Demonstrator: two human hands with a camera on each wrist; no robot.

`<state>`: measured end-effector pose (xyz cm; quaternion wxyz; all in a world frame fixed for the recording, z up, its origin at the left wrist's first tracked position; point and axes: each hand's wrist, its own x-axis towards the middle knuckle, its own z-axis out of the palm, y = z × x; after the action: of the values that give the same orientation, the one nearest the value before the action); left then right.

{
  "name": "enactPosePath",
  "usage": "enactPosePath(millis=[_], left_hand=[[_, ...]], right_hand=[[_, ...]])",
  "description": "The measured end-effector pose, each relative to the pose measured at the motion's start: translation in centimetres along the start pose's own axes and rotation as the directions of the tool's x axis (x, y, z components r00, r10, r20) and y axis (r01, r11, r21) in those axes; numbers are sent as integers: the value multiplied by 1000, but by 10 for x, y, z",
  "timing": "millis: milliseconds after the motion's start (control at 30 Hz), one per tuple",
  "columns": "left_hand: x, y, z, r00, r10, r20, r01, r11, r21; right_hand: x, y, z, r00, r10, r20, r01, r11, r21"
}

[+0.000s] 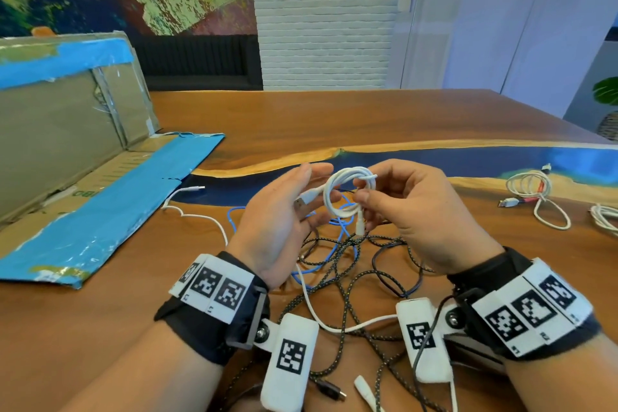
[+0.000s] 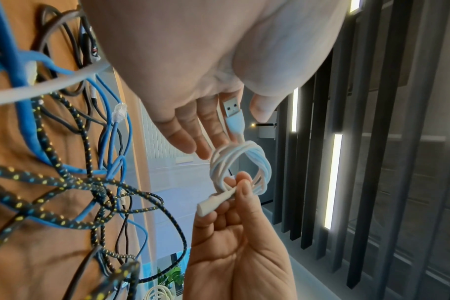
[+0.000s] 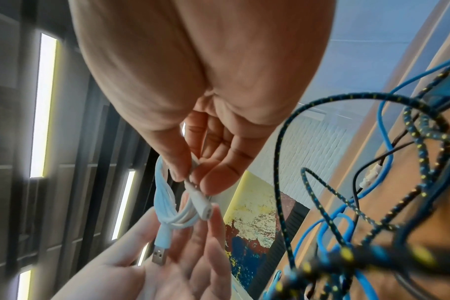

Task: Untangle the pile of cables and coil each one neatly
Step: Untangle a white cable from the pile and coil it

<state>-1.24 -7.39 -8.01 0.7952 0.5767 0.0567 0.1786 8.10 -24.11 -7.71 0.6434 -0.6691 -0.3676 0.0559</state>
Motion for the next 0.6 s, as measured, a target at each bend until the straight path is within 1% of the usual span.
enactPosePath(millis=[100, 233, 300, 400, 467, 533, 600], left_hand=[[5, -4, -4, 998, -37, -52, 36, 999, -15], [9, -9, -7, 997, -50, -65, 49, 999, -14], [12, -15, -10, 998, -46, -45, 46, 999, -12], [18, -24, -16, 998, -59, -3, 59, 998, -3], [21, -28, -19, 998, -62, 8, 62, 998, 19], [25, -32, -24, 997, -73, 17, 73, 997, 17], [26, -31, -25, 998, -60, 4, 60, 998, 37]], right_hand=[[3, -5, -8, 999, -10, -35, 11, 1000, 22], [13, -21, -30, 988, -20, -155, 29, 998, 58], [19, -30, -47, 972, -2, -234, 34, 990, 133], [25, -47, -83, 925, 76, -373, 57, 942, 332], [26, -58, -112, 886, 118, -447, 94, 901, 423], [23, -63, -146, 851, 135, -507, 98, 908, 406], [15, -61, -185, 830, 141, -540, 34, 953, 302]])
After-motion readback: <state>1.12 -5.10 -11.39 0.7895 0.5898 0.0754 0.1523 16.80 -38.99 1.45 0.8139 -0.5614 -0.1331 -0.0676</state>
